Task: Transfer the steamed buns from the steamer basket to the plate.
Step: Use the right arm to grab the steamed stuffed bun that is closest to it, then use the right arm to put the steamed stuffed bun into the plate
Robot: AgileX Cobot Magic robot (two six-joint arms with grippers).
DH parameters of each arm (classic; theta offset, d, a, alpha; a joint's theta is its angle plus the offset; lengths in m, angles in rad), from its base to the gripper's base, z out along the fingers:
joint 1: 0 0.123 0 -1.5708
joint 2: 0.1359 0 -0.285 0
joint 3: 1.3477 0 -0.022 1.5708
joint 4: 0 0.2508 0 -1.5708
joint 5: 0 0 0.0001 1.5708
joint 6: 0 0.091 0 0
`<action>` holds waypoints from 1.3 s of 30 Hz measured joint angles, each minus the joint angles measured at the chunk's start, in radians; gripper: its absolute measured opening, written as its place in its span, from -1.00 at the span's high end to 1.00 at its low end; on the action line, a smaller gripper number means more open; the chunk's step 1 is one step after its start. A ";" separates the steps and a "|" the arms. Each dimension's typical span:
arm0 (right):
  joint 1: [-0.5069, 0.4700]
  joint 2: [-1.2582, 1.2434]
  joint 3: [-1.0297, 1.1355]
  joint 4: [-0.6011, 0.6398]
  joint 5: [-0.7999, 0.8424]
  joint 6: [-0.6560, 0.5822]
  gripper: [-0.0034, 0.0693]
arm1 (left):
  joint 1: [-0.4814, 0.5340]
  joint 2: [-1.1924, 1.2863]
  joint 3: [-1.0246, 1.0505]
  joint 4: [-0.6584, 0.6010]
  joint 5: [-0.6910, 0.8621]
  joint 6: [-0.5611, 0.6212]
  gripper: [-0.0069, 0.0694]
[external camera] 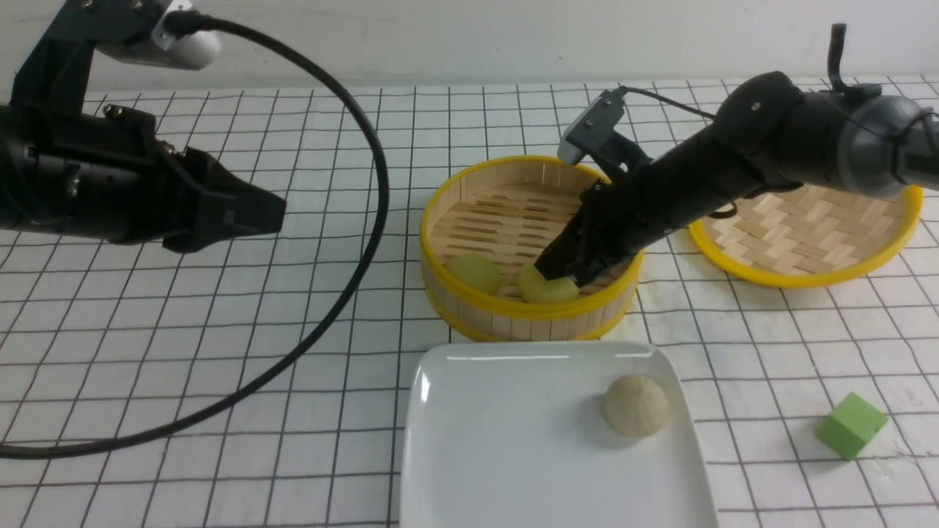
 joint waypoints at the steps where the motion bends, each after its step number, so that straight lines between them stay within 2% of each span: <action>1: 0.000 0.000 0.000 0.000 0.000 -0.001 0.85 | 0.000 0.000 0.000 0.000 0.004 0.000 0.18; 9: 0.000 -0.030 0.001 0.025 0.012 -0.025 0.85 | 0.000 0.000 0.000 0.000 0.030 0.000 0.18; 17: 0.000 -0.272 0.000 -0.002 0.095 -0.039 0.85 | 0.000 0.000 0.000 0.001 0.040 0.000 0.18; 24: 0.000 -0.380 0.000 -0.227 0.286 0.148 0.85 | 0.000 0.000 0.000 0.003 0.040 0.000 0.18; 27: 0.000 -0.380 0.025 -0.265 0.379 0.201 0.85 | 0.000 0.000 0.000 0.003 0.040 0.000 0.18; 34: 0.000 -0.380 0.179 -0.232 0.464 0.213 0.84 | 0.000 0.000 0.000 0.004 0.040 0.000 0.18; 39: 0.000 -0.380 0.271 -0.151 0.429 0.140 0.84 | 0.000 0.000 0.000 0.004 0.040 0.000 0.18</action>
